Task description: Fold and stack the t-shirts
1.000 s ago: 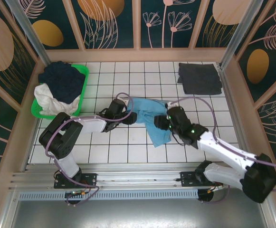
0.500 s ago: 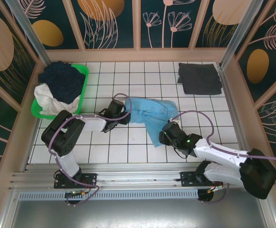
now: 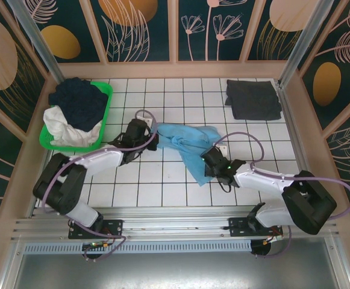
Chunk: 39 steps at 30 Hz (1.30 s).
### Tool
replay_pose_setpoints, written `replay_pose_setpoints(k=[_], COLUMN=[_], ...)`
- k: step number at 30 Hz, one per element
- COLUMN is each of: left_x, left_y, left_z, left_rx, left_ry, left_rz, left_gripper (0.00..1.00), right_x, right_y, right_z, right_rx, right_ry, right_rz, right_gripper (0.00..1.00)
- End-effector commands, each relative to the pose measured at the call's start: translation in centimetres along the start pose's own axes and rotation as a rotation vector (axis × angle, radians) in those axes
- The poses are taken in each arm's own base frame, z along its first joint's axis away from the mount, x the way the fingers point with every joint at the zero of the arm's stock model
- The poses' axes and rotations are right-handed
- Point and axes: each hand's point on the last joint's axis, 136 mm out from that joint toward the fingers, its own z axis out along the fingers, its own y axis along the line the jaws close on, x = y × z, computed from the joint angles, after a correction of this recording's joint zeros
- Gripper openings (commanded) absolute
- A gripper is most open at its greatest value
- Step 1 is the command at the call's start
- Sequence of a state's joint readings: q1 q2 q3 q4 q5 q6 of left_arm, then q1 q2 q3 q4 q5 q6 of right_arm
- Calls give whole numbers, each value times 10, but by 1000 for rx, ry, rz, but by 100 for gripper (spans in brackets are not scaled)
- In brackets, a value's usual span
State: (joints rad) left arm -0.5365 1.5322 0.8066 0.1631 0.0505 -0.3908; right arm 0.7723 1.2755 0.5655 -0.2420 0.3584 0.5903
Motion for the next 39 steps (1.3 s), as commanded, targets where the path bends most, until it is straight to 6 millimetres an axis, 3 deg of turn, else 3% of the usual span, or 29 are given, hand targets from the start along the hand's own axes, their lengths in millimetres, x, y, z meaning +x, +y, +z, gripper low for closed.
replay_pose_setpoints(k=[1,4,6,8,9,10,11,12,14,16,19,21,24,26,28,32,36,39], left_x=[-31,-94,-141,-175,-188,-200,-211,-219,-230,-230,-206,-178,-114,-59,-6,54,84,89], left_y=[-6,-29,-58,-91,-106,-113,-116,-111,-94,-70,-29,-19,-11,-15,-17,-40,-30,-26], left_z=[-12,-9,2,18,26,30,32,33,27,11,-14,-30,-37,-36,-31,-24,-10,-2], left_rx=[15,42,111,228,285,306,299,270,201,145,24,0,42,105,129,253,221,206], left_ry=[-54,-123,-153,-145,-138,-142,-149,-158,-178,-190,-214,-202,-125,-73,-12,74,139,154], left_rz=[39,109,148,167,170,172,182,195,194,181,159,159,100,58,26,-25,-45,-46], left_gripper=[0,0,0,0,12,29,40,49,64,69,78,79,75,74,74,73,66,49], right_x=[-47,-59,-53,-44,-39,-39,-42,-47,-54,-59,-64,-71,-85,-99,-109,-127,-135,-137], right_y=[43,90,134,178,201,215,223,225,217,199,160,131,92,72,61,40,45,57], right_z=[-38,-69,-85,-97,-106,-113,-117,-118,-116,-110,-99,-89,-71,-56,-39,3,36,56], right_rx=[-227,-478,-621,-710,-779,-821,-849,-858,-843,-788,-695,-637,-546,-480,-428,-327,-339,-366], right_ry=[-136,-170,-148,-123,-103,-101,-103,-110,-124,-141,-184,-199,-225,-235,-224,-172,-133,-99], right_rz=[4,10,-16,-78,-111,-127,-127,-117,-108,-104,-71,-23,36,56,57,74,81,86], right_gripper=[0,0,0,0,1,13,32,43,47,50,55,57,60,60,61,61,61,60])
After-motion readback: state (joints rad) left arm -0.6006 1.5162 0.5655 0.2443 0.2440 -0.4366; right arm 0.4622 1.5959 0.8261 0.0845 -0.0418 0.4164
